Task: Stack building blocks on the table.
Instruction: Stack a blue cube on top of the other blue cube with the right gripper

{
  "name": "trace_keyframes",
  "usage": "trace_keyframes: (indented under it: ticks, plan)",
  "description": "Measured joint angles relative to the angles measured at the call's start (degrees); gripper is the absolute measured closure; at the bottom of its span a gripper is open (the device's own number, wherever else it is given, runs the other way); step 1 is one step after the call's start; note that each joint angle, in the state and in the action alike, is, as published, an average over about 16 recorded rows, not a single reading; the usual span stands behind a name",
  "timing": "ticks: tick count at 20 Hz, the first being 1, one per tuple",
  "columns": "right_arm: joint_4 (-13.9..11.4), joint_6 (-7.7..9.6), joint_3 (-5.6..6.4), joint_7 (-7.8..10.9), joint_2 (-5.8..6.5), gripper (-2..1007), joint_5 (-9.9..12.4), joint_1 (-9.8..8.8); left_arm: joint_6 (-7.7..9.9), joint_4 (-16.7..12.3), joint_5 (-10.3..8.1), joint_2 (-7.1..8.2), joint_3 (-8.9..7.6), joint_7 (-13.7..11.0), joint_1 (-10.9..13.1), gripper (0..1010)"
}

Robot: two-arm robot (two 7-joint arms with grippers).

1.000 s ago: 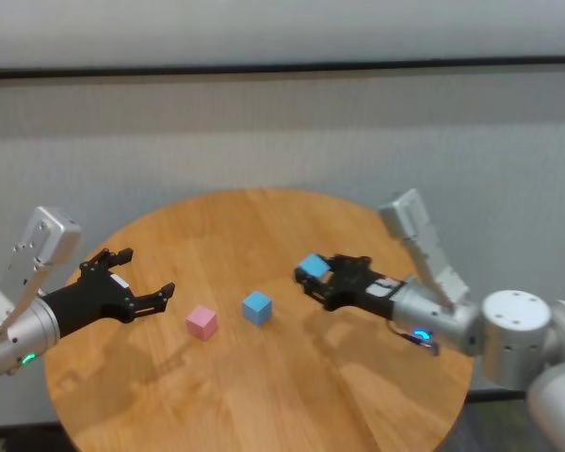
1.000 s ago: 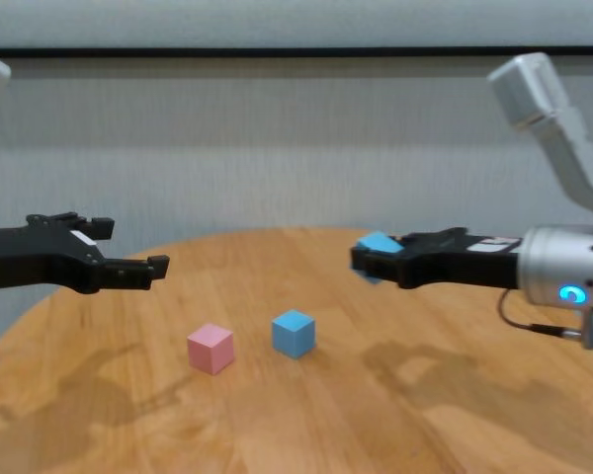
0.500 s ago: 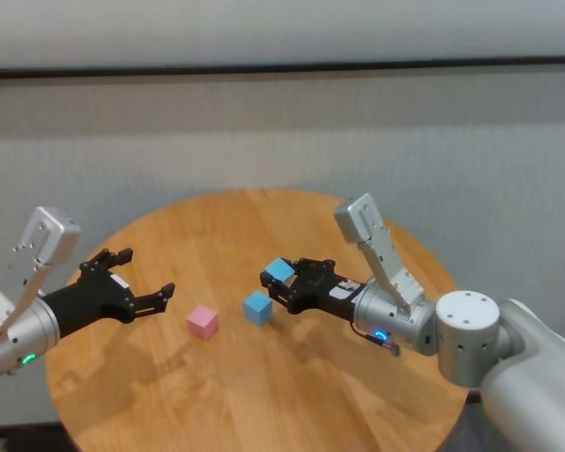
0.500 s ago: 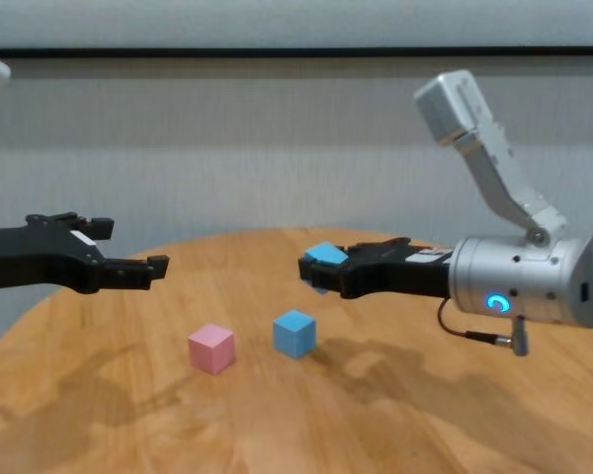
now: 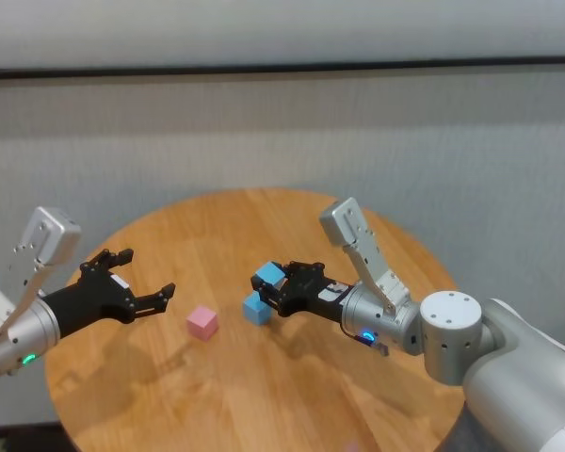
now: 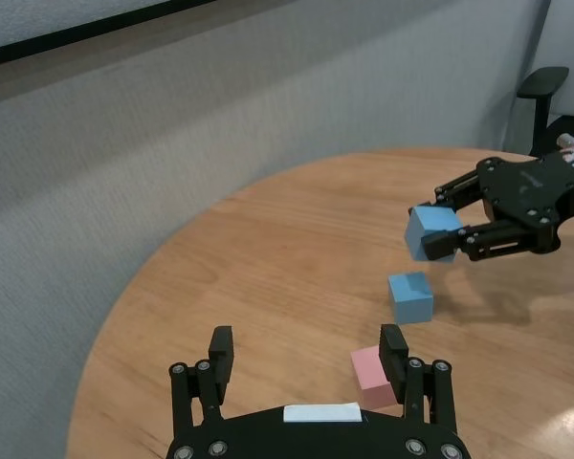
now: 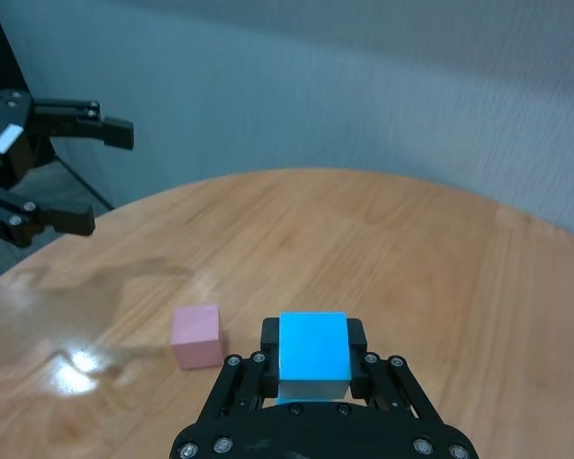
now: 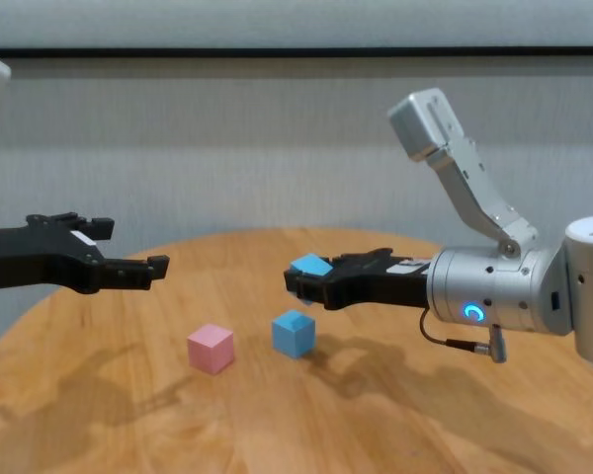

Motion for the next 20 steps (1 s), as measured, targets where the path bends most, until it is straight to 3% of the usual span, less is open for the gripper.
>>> trace_keyframes:
  ticks: [14,20]
  plan:
    - [11.40,-3.97,0.45,0.12,-4.55,637,-2.70,5.05,0.00,0.00,0.00,0.00,0.00,0.00,0.00,8]
    - [14.26,-4.82,0.97,0.17,-5.65,637,-3.67,6.33,0.00,0.00,0.00,0.00,0.00,0.00,0.00,8]
